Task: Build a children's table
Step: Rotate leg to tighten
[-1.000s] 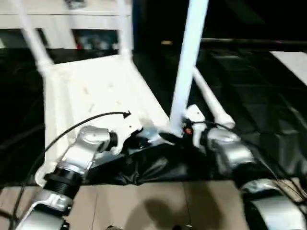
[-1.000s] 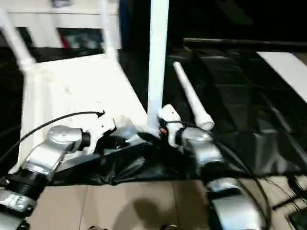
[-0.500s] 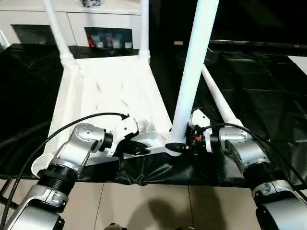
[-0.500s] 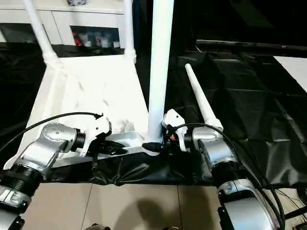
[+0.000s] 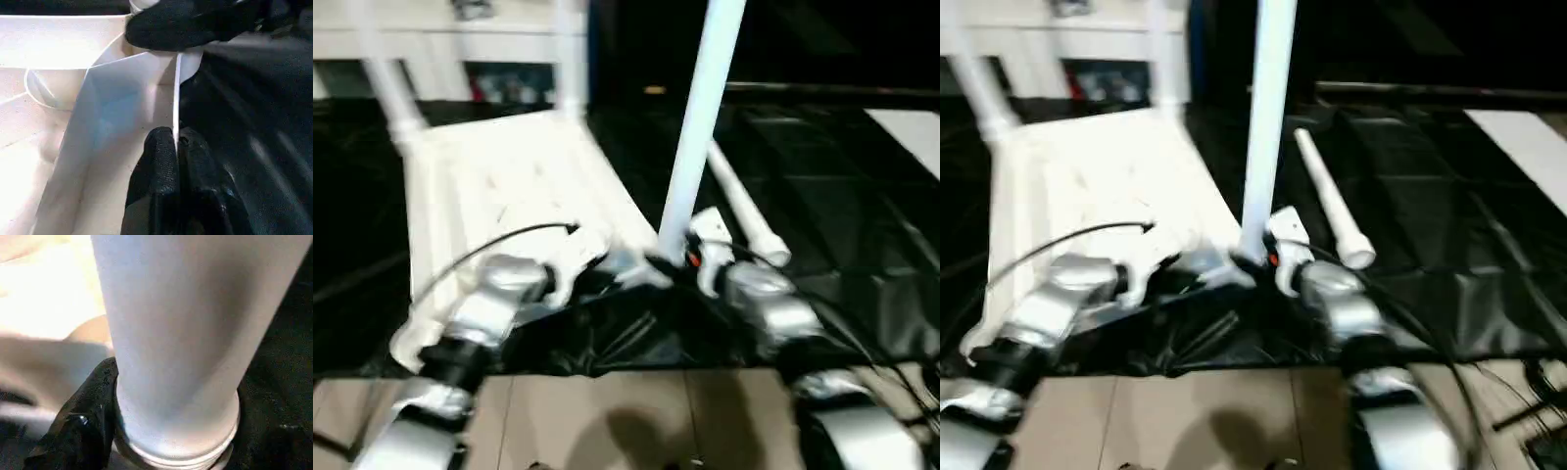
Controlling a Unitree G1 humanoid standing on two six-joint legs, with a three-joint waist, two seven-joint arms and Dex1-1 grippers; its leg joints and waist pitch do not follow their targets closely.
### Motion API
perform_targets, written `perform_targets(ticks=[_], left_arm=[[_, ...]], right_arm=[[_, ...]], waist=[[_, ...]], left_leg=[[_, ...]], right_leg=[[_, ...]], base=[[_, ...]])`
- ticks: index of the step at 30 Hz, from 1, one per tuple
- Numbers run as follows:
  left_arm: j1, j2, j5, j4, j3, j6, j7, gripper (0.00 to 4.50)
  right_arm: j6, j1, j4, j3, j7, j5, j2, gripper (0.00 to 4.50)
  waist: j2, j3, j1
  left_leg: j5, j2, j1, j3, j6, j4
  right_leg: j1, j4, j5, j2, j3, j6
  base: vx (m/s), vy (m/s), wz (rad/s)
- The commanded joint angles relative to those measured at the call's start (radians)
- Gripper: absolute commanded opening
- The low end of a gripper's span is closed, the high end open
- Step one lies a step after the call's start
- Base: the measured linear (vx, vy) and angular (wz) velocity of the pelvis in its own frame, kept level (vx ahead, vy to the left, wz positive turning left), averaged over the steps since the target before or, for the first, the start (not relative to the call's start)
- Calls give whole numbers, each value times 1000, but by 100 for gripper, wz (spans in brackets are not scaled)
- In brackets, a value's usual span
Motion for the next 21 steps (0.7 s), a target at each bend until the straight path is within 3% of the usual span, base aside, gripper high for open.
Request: perform_targets(ticks=[1, 2, 3, 5, 6, 10, 14, 15, 17, 21], left_arm=[[-34, -74, -43, -66, 10, -20, 56, 0], [-28, -78, -44, -74, 6, -23, 58, 0], [-18, -75, -46, -85, -2, -36, 47, 0], [-11, -68, -48, -92, -6, -50, 29, 0], [-8, -64, -49, -94, -7, -54, 20, 0], [10, -27, -73, -110, -21, -99, -66, 0], [30, 13, -87, -121, -30, -110, -141, 0], [30, 14, -88, -121, -29, -110, -143, 0], [35, 32, -94, -122, -28, -110, -169, 0], [40, 60, -106, -125, -25, -107, -219, 0]], right_arm=[[-2, 0, 49, 40, -14, -8, 78, 272], [-18, -2, 51, 38, -6, -8, 87, 272], [-32, -2, 48, 36, 5, -10, 95, 307], [-31, -3, 45, 34, 8, -9, 92, 345], [-33, -4, 43, 32, 13, -7, 89, 345], [-47, -4, 41, 47, 34, -21, 56, 375], [-34, 8, -9, 67, 157, -12, -8, 375], [-33, 9, -11, 68, 163, -12, -11, 375], [-29, 27, -53, 101, 259, -24, -61, 375], [-25, 50, -106, 151, 425, -37, -147, 375]], waist=[[5, -72, -7], [5, -73, -7], [0, -75, -8], [2, -75, -7], [-3, -75, -8], [3, -77, -7], [4, -78, -5], [5, -78, 2], [5, -79, 9], [2, -80, 13]], left_leg=[[-458, 21, 24, -31, -31, -75], [-463, 21, 23, -29, -24, -74], [-462, 21, 25, -27, -16, -73], [-446, 21, 22, -25, -7, -74], [-439, 21, 21, -23, -3, -74], [-415, 22, 19, -21, 2, -74], [-406, 24, 18, -19, 8, -75], [-393, 25, 23, -14, 13, -73], [-373, 25, 19, -14, 16, -74], [-339, 28, 16, -12, 24, -74]], right_leg=[[29, -96, -573, -54, 28, -115], [28, -96, -555, -54, 30, -117], [25, -95, -540, -53, 33, -124], [27, -90, -508, -53, 37, -141], [26, -88, -494, -51, 38, -148], [30, -82, -460, -54, 43, -164], [34, -77, -422, -51, 44, -183], [30, -77, -405, -51, 48, -191], [38, -72, -387, -49, 47, -192], [40, -65, -342, -50, 49, -212]], base=[[0, 0, 0], [0, 0, 0], [0, 0, 0], [0, 0, 0], [0, 0, 0], [0, 0, 0], [0, 0, 0], [0, 0, 0], [0, 0, 0], [0, 0, 0]])
